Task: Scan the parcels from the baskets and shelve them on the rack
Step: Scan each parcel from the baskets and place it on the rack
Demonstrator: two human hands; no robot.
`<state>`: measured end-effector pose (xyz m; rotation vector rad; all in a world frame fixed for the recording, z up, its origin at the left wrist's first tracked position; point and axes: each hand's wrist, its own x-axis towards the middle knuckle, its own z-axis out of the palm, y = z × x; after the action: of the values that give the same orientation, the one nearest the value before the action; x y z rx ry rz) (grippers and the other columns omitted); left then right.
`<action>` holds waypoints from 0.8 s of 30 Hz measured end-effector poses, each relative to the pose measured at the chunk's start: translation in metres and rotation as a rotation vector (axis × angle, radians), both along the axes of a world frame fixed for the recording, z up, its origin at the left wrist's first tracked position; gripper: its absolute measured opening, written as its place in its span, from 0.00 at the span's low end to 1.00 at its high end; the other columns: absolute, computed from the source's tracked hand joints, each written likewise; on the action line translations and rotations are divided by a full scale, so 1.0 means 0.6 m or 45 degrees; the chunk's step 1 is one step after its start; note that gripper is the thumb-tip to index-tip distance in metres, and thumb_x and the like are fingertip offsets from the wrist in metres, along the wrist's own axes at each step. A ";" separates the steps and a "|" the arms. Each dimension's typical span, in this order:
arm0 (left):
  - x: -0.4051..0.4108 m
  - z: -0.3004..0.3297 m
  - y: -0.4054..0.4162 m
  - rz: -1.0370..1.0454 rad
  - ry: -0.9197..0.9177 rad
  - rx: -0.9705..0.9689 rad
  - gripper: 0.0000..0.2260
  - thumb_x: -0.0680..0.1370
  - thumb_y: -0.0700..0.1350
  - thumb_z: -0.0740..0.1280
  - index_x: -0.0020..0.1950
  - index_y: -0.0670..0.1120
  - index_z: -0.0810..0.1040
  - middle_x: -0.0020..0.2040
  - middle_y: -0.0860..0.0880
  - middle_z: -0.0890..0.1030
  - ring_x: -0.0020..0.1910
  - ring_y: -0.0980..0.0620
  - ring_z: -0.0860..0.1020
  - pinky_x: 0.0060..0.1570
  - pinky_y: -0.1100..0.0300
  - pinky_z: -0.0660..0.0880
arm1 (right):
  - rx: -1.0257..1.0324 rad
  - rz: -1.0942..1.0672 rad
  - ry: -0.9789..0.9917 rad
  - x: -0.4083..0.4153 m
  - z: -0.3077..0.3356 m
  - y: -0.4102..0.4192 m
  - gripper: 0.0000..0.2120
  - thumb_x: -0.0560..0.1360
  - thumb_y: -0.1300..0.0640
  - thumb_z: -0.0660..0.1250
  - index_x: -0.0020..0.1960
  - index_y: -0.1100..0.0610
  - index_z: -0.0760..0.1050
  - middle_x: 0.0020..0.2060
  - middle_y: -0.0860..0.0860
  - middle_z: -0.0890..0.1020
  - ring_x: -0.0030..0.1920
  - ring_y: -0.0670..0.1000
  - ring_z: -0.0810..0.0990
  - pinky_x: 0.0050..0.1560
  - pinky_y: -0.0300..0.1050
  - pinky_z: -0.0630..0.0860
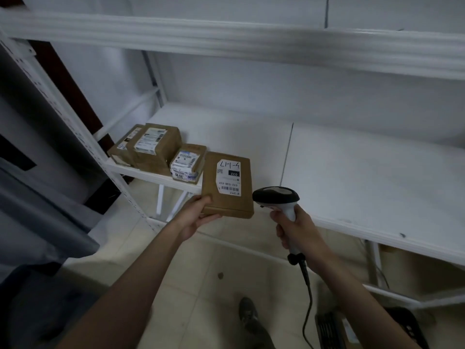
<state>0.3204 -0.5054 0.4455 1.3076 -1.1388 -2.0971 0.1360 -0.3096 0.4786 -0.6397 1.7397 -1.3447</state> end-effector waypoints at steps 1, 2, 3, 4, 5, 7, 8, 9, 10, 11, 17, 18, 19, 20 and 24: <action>-0.006 0.000 -0.016 -0.001 -0.008 0.001 0.16 0.80 0.39 0.67 0.66 0.36 0.74 0.60 0.38 0.83 0.58 0.41 0.83 0.51 0.55 0.83 | 0.001 0.014 0.005 -0.010 -0.007 -0.017 0.07 0.81 0.55 0.68 0.57 0.56 0.74 0.27 0.51 0.78 0.25 0.51 0.71 0.27 0.45 0.69; -0.012 0.000 -0.030 0.006 -0.019 0.008 0.16 0.79 0.38 0.68 0.66 0.37 0.75 0.59 0.39 0.84 0.57 0.42 0.83 0.50 0.56 0.83 | 0.006 0.030 0.015 -0.019 -0.013 -0.034 0.07 0.81 0.55 0.68 0.57 0.55 0.74 0.27 0.50 0.78 0.26 0.51 0.72 0.27 0.46 0.70; -0.020 -0.001 -0.044 0.016 -0.028 0.017 0.15 0.79 0.38 0.68 0.65 0.38 0.75 0.58 0.40 0.84 0.57 0.42 0.83 0.50 0.56 0.83 | 0.009 0.049 0.027 -0.029 -0.018 -0.051 0.07 0.81 0.55 0.68 0.57 0.54 0.74 0.27 0.50 0.79 0.26 0.51 0.73 0.28 0.45 0.71; -0.028 -0.003 -0.058 0.026 -0.031 0.026 0.15 0.78 0.38 0.69 0.65 0.38 0.76 0.58 0.40 0.84 0.57 0.43 0.83 0.50 0.56 0.83 | 0.009 0.069 0.037 -0.039 -0.023 -0.069 0.07 0.81 0.54 0.68 0.57 0.54 0.74 0.28 0.50 0.79 0.26 0.50 0.73 0.27 0.45 0.71; -0.037 -0.005 -0.073 0.036 -0.029 0.033 0.15 0.78 0.38 0.69 0.65 0.39 0.77 0.58 0.41 0.84 0.57 0.43 0.83 0.51 0.55 0.83 | 0.009 0.085 0.042 -0.048 -0.028 -0.087 0.07 0.81 0.54 0.68 0.57 0.54 0.74 0.28 0.50 0.79 0.26 0.49 0.74 0.27 0.44 0.72; -0.055 -0.013 -0.103 0.065 -0.030 0.045 0.15 0.78 0.37 0.69 0.65 0.41 0.77 0.59 0.41 0.84 0.58 0.43 0.83 0.57 0.51 0.82 | 0.013 0.116 0.042 -0.065 -0.036 -0.122 0.07 0.81 0.55 0.68 0.57 0.54 0.74 0.28 0.50 0.80 0.26 0.49 0.74 0.26 0.43 0.72; -0.062 -0.018 -0.116 0.086 -0.038 0.052 0.15 0.78 0.37 0.68 0.65 0.41 0.77 0.60 0.41 0.83 0.59 0.42 0.82 0.59 0.49 0.80 | 0.017 0.131 0.035 -0.073 -0.040 -0.138 0.07 0.81 0.55 0.68 0.57 0.54 0.74 0.28 0.50 0.80 0.26 0.49 0.74 0.27 0.43 0.72; -0.068 -0.022 -0.128 0.106 -0.051 0.056 0.15 0.78 0.36 0.68 0.65 0.40 0.77 0.61 0.40 0.83 0.59 0.41 0.82 0.61 0.47 0.80 | 0.024 0.145 0.029 -0.080 -0.044 -0.153 0.06 0.81 0.55 0.68 0.57 0.54 0.74 0.28 0.50 0.80 0.26 0.49 0.74 0.27 0.42 0.73; -0.072 -0.027 -0.139 0.114 -0.063 0.053 0.15 0.78 0.36 0.67 0.65 0.40 0.77 0.61 0.40 0.82 0.59 0.40 0.82 0.61 0.46 0.79 | 0.032 0.158 0.026 -0.086 -0.047 -0.166 0.06 0.81 0.55 0.68 0.57 0.54 0.74 0.28 0.50 0.80 0.26 0.49 0.74 0.27 0.42 0.73; -0.075 -0.032 -0.149 0.112 -0.073 0.046 0.15 0.79 0.36 0.67 0.65 0.39 0.78 0.60 0.39 0.82 0.59 0.40 0.81 0.60 0.46 0.80 | 0.041 0.167 0.026 -0.091 -0.051 -0.177 0.06 0.81 0.55 0.68 0.56 0.53 0.74 0.29 0.50 0.80 0.26 0.50 0.75 0.27 0.42 0.73; -0.080 -0.068 -0.192 0.264 -0.060 0.098 0.05 0.77 0.32 0.68 0.53 0.36 0.79 0.47 0.39 0.81 0.48 0.46 0.81 0.50 0.50 0.83 | 0.080 0.191 0.032 -0.109 -0.065 -0.225 0.05 0.81 0.56 0.67 0.56 0.55 0.74 0.29 0.51 0.80 0.26 0.49 0.75 0.26 0.42 0.73; -0.081 -0.075 -0.194 0.324 -0.047 0.142 0.04 0.77 0.32 0.69 0.51 0.37 0.79 0.46 0.39 0.81 0.48 0.46 0.80 0.51 0.49 0.83 | 0.089 0.189 0.033 -0.110 -0.066 -0.230 0.05 0.81 0.56 0.67 0.56 0.55 0.74 0.29 0.51 0.80 0.25 0.50 0.74 0.26 0.42 0.73; -0.083 -0.081 -0.195 0.376 -0.036 0.188 0.04 0.77 0.31 0.69 0.49 0.37 0.79 0.45 0.39 0.82 0.47 0.46 0.80 0.53 0.48 0.82 | 0.096 0.188 0.037 -0.110 -0.067 -0.235 0.05 0.81 0.56 0.67 0.56 0.55 0.74 0.29 0.51 0.80 0.25 0.49 0.74 0.26 0.42 0.73; -0.084 -0.086 -0.196 0.422 -0.023 0.230 0.03 0.76 0.31 0.70 0.48 0.37 0.79 0.46 0.39 0.82 0.48 0.46 0.80 0.54 0.48 0.81 | 0.099 0.185 0.041 -0.110 -0.068 -0.238 0.05 0.81 0.56 0.67 0.56 0.55 0.74 0.28 0.51 0.80 0.25 0.49 0.74 0.26 0.42 0.73; -0.090 -0.097 -0.195 0.495 -0.035 0.273 0.07 0.77 0.31 0.70 0.55 0.35 0.79 0.53 0.38 0.80 0.54 0.44 0.78 0.58 0.49 0.78 | 0.100 0.146 0.043 -0.108 -0.066 -0.240 0.06 0.81 0.56 0.67 0.56 0.55 0.74 0.28 0.51 0.80 0.25 0.49 0.74 0.26 0.42 0.73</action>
<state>0.2663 -0.6225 0.3873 1.5173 -0.6162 -1.9494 0.0714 -0.4534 0.4388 -0.7103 1.7470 -1.1873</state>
